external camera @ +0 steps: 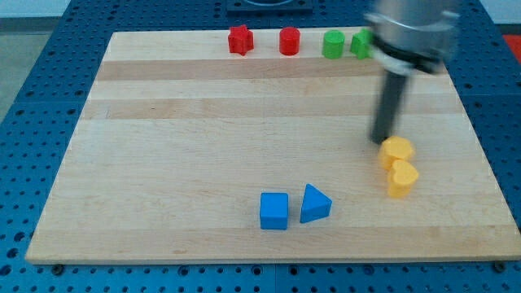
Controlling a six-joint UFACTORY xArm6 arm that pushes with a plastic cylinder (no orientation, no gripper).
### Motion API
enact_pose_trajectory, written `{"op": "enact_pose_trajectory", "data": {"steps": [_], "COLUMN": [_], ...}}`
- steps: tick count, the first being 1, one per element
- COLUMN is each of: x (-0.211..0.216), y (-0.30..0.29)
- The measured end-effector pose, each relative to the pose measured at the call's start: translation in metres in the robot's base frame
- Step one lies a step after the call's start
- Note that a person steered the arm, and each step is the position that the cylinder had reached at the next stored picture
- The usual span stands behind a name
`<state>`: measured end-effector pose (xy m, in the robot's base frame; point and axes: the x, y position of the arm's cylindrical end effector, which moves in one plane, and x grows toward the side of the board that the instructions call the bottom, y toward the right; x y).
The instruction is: Push the yellow hexagon right to the yellow heart
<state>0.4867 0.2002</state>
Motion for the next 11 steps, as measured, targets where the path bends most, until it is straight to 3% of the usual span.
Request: {"op": "enact_pose_trajectory", "data": {"steps": [1,2,3,4,6,8,10,11], "x": [0.033,0.023,-0.005,0.025,0.125,0.075,0.093,0.077], "y": [0.007,-0.023,0.010,0.103,0.084,0.056,-0.015,-0.015]}}
